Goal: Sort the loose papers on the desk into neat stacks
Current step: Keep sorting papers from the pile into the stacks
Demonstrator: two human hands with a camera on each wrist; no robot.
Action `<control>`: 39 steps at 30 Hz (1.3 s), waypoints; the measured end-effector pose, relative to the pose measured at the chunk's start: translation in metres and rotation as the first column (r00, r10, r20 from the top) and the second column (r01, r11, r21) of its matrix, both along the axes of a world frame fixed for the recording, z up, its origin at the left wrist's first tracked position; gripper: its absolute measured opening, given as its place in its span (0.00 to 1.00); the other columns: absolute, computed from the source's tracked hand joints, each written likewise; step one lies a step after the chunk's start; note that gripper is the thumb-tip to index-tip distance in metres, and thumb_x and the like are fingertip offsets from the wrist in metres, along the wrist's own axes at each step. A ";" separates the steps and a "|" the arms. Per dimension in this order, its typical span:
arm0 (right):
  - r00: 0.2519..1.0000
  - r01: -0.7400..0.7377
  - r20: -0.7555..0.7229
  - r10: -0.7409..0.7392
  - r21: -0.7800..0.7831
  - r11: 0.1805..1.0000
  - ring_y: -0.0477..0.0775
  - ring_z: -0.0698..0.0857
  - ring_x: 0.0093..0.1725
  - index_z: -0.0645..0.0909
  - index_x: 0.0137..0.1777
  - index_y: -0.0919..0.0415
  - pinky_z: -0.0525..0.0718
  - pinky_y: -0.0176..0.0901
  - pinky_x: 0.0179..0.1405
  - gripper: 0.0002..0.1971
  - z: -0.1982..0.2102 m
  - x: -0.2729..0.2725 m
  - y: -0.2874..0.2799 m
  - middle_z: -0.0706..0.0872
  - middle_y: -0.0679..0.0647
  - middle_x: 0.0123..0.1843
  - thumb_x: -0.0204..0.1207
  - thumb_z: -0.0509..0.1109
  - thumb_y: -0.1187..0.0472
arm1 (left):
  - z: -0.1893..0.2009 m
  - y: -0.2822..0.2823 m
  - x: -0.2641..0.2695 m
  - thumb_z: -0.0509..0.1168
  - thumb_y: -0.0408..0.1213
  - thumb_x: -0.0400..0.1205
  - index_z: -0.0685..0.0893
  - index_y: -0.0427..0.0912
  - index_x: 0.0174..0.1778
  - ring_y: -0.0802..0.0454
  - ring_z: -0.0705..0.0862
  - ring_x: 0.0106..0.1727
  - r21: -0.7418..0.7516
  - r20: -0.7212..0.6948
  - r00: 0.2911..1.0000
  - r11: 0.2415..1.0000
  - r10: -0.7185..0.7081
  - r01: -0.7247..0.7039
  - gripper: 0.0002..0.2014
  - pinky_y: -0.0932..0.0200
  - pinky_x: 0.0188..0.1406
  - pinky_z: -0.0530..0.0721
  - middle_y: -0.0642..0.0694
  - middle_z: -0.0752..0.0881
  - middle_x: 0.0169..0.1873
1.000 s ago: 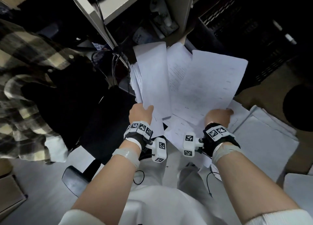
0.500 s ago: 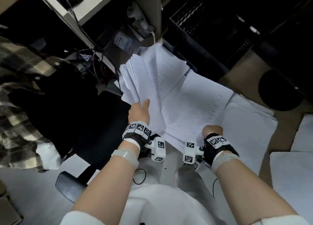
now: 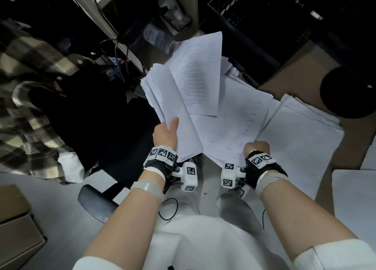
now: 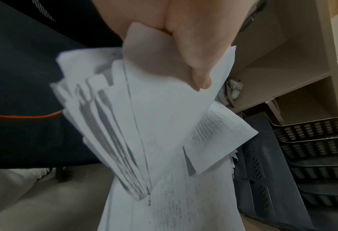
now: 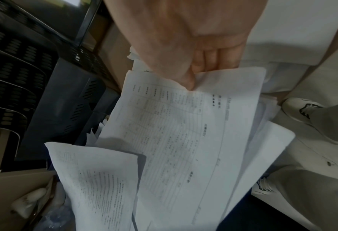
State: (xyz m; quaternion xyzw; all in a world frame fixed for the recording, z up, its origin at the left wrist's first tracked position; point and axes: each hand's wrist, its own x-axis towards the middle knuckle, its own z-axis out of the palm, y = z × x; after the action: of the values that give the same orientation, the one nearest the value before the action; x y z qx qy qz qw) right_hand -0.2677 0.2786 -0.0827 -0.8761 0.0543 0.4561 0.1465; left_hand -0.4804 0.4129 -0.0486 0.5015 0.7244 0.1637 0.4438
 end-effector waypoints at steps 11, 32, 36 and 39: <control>0.970 -0.006 0.239 0.035 -0.120 0.993 0.68 0.75 0.71 0.63 0.76 0.69 0.72 0.55 0.71 0.33 0.009 -0.006 0.045 0.74 0.67 0.74 0.77 0.68 0.53 | -0.010 0.041 -0.006 0.67 0.49 0.85 0.86 0.35 0.46 0.49 0.83 0.40 -0.062 0.010 1.000 0.998 -0.030 0.030 0.18 0.60 0.41 0.75 0.49 0.85 0.36; 0.937 -0.243 -0.076 0.341 0.559 0.793 0.49 0.82 0.39 0.88 0.57 0.56 0.80 0.40 0.42 0.11 -0.009 -0.065 0.171 0.88 0.50 0.45 0.77 0.70 0.64 | -0.015 0.066 -0.051 0.69 0.51 0.83 0.88 0.35 0.40 0.53 0.87 0.38 -0.099 0.101 0.987 0.986 -0.128 0.138 0.20 0.63 0.36 0.82 0.48 0.90 0.36; 0.931 -0.288 -0.058 0.359 0.485 0.826 0.55 0.81 0.38 0.86 0.57 0.69 0.77 0.42 0.38 0.12 -0.009 -0.052 0.162 0.86 0.64 0.43 0.76 0.71 0.64 | -0.010 0.057 -0.045 0.70 0.52 0.82 0.87 0.30 0.40 0.50 0.88 0.38 -0.076 0.150 0.982 0.989 -0.118 0.130 0.23 0.52 0.41 0.87 0.38 0.91 0.38; 0.975 -0.185 -0.027 0.220 0.443 0.877 0.58 0.86 0.58 0.79 0.71 0.70 0.81 0.48 0.62 0.25 -0.008 -0.034 0.135 0.87 0.61 0.63 0.75 0.70 0.62 | -0.008 0.046 -0.033 0.71 0.59 0.77 0.85 0.26 0.39 0.48 0.86 0.36 -0.059 0.178 0.974 0.986 -0.140 0.153 0.32 0.43 0.42 0.88 0.32 0.90 0.39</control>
State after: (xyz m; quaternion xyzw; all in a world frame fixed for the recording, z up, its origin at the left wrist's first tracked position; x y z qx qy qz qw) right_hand -0.3014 0.4136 -0.0904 -0.8033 -0.1360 0.5027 0.2889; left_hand -0.5139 0.4584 -0.0562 0.5210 0.6494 0.1473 0.5340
